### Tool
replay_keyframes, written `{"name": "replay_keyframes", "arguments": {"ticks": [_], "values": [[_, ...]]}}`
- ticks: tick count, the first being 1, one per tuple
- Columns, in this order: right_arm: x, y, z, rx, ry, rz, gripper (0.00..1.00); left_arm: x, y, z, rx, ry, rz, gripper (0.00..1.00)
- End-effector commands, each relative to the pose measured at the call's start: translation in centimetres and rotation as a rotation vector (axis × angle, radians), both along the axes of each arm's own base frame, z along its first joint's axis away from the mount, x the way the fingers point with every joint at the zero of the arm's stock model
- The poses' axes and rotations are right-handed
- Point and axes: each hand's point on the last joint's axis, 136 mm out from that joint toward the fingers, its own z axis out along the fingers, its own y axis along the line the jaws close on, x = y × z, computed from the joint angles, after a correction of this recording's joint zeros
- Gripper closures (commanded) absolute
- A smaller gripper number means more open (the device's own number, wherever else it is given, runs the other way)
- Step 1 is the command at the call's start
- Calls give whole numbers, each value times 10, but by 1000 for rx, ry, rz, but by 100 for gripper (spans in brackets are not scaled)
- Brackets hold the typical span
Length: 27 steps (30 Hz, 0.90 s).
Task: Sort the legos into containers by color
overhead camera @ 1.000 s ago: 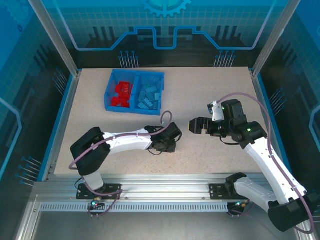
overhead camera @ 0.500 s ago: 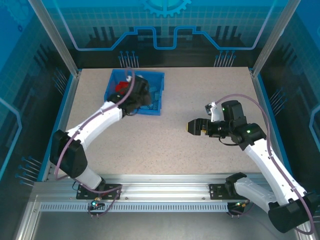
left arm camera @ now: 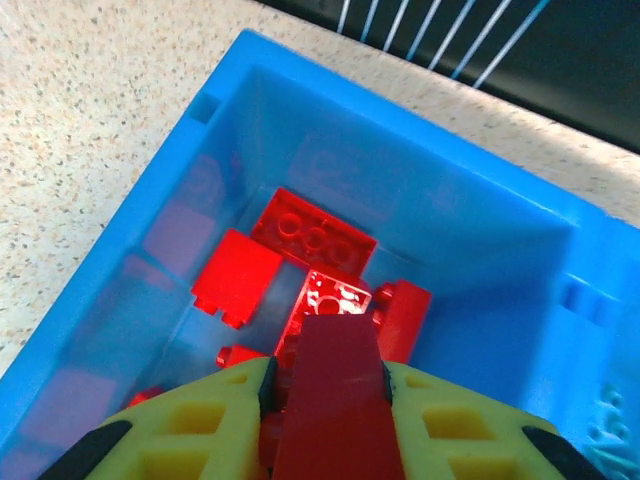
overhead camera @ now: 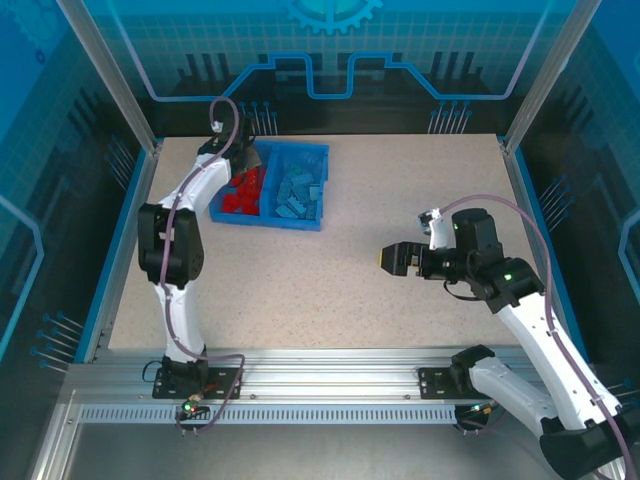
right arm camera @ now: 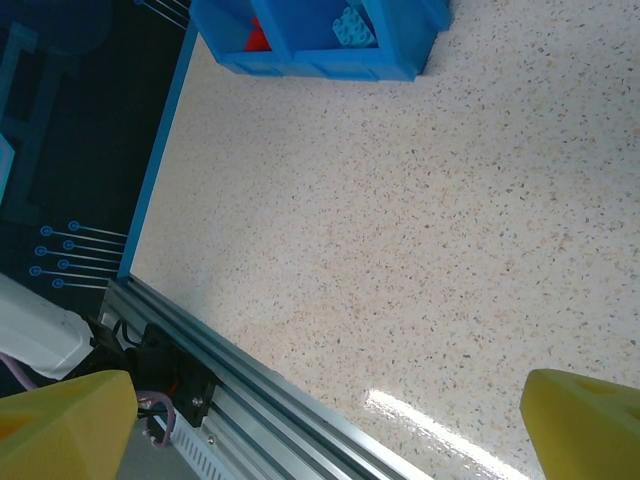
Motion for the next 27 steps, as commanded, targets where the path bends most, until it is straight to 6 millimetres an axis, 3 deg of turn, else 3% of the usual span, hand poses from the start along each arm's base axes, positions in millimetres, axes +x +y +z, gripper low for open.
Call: {"name": "replay_keyframes", "arguments": {"ticks": [1, 4, 7, 10, 14, 17, 19, 23, 27], "values": [[-4, -7, 2, -8, 4, -32, 0, 8, -3, 13, -25, 1, -36, 60], [-4, -10, 0, -21, 2, -45, 0, 4, -5, 29, -38, -31, -52, 49], [2, -16, -4, -51, -8, -81, 0, -9, -8, 55, -66, -97, -59, 48], [14, -26, -6, -98, -38, -141, 0, -36, -15, 81, -106, -158, -74, 47], [40, -64, -12, -227, -127, -334, 0, -94, -19, 130, -124, -302, -95, 44], [58, -99, -17, -349, -231, -468, 0, -144, -19, 142, -95, -365, -139, 38], [71, -126, -22, -439, -298, -573, 0, -173, -14, 144, -54, -399, -162, 32], [89, -177, -45, -637, -379, -765, 0, -218, 1, 116, 57, -435, -177, 21], [112, -188, -73, -752, -440, -749, 0, -237, 17, 70, 149, -422, -149, 8]]}}
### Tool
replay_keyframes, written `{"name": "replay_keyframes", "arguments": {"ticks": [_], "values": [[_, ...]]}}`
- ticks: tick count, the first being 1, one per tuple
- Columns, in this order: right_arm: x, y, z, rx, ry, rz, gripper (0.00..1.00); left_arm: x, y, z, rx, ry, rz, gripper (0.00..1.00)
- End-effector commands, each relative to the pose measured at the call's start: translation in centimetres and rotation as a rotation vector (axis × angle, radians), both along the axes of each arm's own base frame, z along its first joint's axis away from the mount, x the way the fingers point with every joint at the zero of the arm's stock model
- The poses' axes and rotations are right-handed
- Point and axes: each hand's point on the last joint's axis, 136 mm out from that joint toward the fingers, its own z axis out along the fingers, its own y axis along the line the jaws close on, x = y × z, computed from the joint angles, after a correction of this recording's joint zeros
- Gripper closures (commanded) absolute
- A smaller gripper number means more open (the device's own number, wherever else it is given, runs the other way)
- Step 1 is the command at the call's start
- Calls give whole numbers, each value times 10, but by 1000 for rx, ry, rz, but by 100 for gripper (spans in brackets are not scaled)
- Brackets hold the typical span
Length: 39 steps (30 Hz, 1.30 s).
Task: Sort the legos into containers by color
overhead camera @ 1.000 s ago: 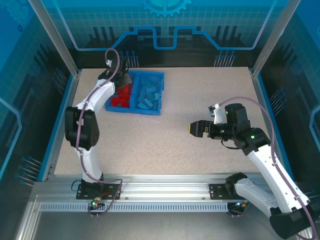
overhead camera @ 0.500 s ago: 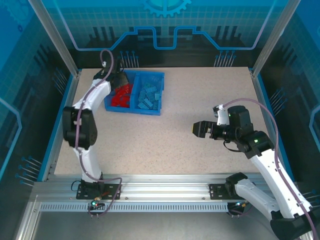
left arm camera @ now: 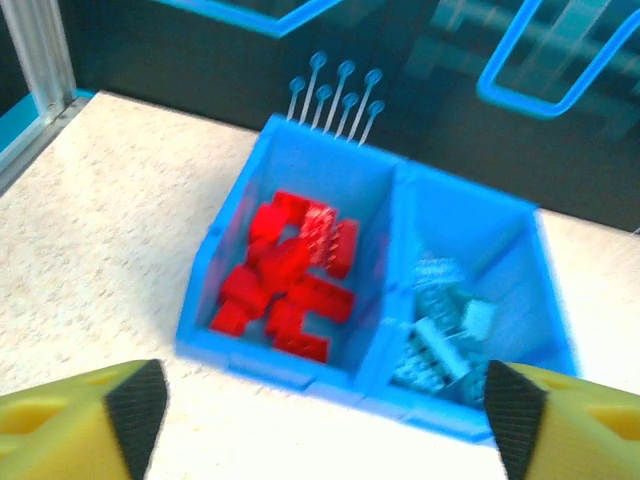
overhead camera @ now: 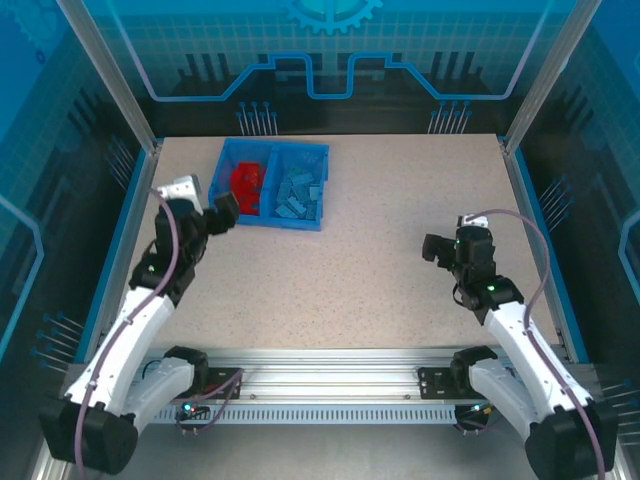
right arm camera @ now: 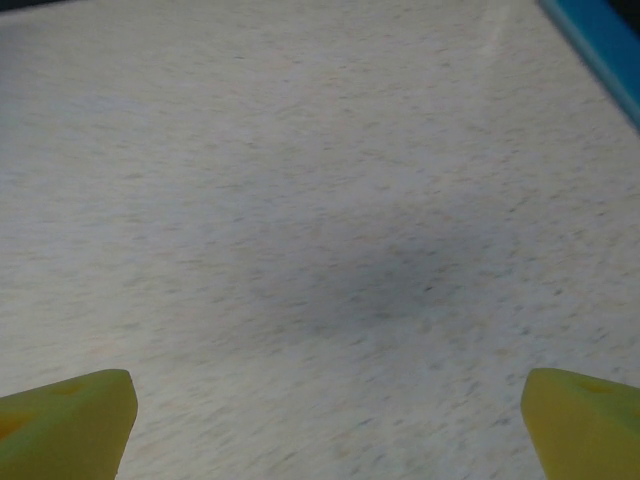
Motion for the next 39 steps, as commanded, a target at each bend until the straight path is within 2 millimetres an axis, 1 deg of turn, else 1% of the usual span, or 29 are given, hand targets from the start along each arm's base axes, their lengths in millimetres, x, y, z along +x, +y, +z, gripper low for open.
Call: {"name": "replay_keyframes", "arguments": {"ticks": [1, 2, 3, 4, 5, 6, 8, 10, 11, 12, 13, 14, 15, 16, 17, 18, 20, 21, 22, 23, 24, 26, 39], "values": [[32, -22, 12, -141, -140, -50, 0, -4, 14, -40, 121, 15, 38, 3], [39, -21, 3, -138, -130, -30, 0, -4, 15, -50, 144, 20, 32, 1], [48, -20, -4, -139, -130, -14, 0, -2, 15, -61, 165, 23, 25, 1], [54, -21, -13, -139, -120, -5, 0, -1, 14, -68, 182, 17, 14, 1], [66, -21, -17, -124, -143, 9, 0, 2, 13, -76, 199, 8, 4, 1], [73, -20, -23, -109, -148, 28, 0, 4, 12, -82, 217, 0, -8, 1], [90, -18, -34, -85, -175, 62, 0, 8, 12, -90, 253, -17, -20, 1], [106, -14, -41, -85, -153, 108, 0, 10, 16, -97, 269, -23, -13, 1], [110, -7, -47, -112, -105, 124, 0, 11, 18, -100, 270, -29, -14, 1], [115, 8, -47, -142, -131, 196, 1, 13, 19, -102, 265, -39, -19, 1], [111, 21, -49, -155, -132, 257, 1, 16, 19, -106, 259, -43, -30, 1], [107, 26, -48, -144, -181, 292, 1, 19, 19, -109, 255, -50, -44, 1], [103, 20, -47, -109, -258, 290, 0, 23, 19, -112, 255, -58, -54, 1], [98, 15, -50, -93, -289, 272, 0, 26, 19, -114, 257, -66, -54, 1], [94, 12, -57, -78, -222, 261, 0, 31, 20, -117, 254, -75, -56, 1], [101, 11, -52, -102, -236, 240, 0, 38, 24, -120, 219, -76, -43, 1], [101, 16, -53, -158, -212, 224, 0, 49, 24, -129, 173, -72, -55, 1], [100, 12, -53, -169, -218, 200, 0, 54, 23, -148, 173, -31, -67, 1], [100, 12, -53, -167, -214, 194, 0, 63, 21, -149, 187, -69, -79, 1], [101, 12, -53, -167, -219, 196, 0, 64, 15, -153, 186, -37, -113, 1], [100, 12, -53, -164, -215, 198, 0, 66, 14, -156, 168, 36, -129, 1], [100, 13, -53, -164, -216, 199, 0, 67, 17, -156, 157, 18, -117, 1], [101, 12, -54, -158, -211, 204, 0, 67, 17, -155, 159, 13, -117, 1]]}}
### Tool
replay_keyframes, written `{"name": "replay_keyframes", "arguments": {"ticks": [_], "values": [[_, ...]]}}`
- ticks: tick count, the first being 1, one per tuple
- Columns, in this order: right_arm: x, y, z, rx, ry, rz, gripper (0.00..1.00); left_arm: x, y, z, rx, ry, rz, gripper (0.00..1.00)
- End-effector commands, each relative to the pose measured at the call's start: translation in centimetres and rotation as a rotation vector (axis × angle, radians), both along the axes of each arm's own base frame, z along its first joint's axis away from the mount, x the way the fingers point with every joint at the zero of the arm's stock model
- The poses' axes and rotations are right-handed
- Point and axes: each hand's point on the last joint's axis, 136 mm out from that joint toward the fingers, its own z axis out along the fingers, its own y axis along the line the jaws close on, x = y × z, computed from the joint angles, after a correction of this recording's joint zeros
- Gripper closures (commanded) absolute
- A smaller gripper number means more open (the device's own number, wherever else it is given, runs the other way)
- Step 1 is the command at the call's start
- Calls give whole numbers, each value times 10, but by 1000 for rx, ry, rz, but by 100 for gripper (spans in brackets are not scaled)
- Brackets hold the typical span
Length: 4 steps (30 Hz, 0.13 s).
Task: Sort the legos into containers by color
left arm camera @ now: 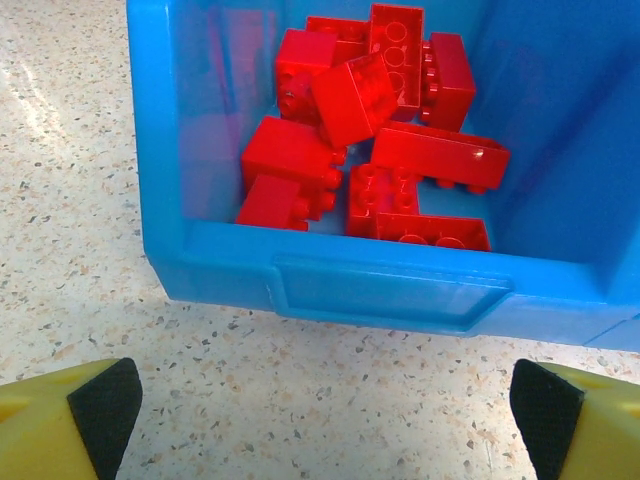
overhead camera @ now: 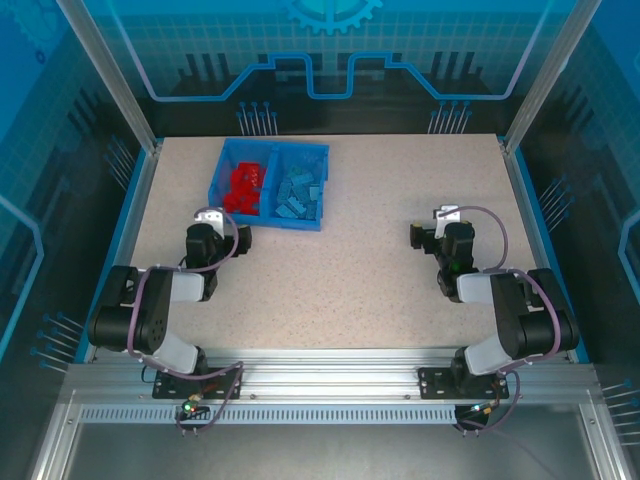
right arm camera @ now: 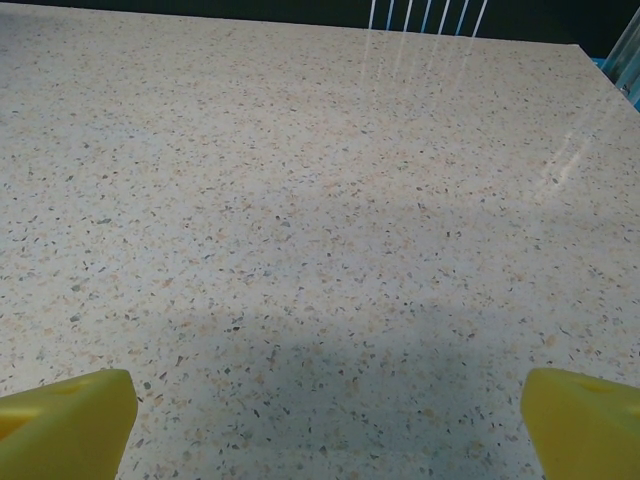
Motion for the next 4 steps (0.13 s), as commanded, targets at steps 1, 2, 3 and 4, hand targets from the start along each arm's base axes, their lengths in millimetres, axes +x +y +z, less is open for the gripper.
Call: {"name": "replay_keyframes", "arguments": {"ticks": [1, 2, 3, 4], "values": [[6, 0, 9, -8, -33, 3, 0, 8, 0, 18, -15, -61, -9, 1], [5, 1, 9, -10, -36, 3, 0, 8, 0, 18, -15, -60, -9, 1], [5, 1, 9, -10, -37, 4, 0, 8, 0, 18, -15, -61, -9, 1], [5, 1, 9, -11, -37, 4, 0, 8, 0, 18, -15, -60, -9, 1]]}}
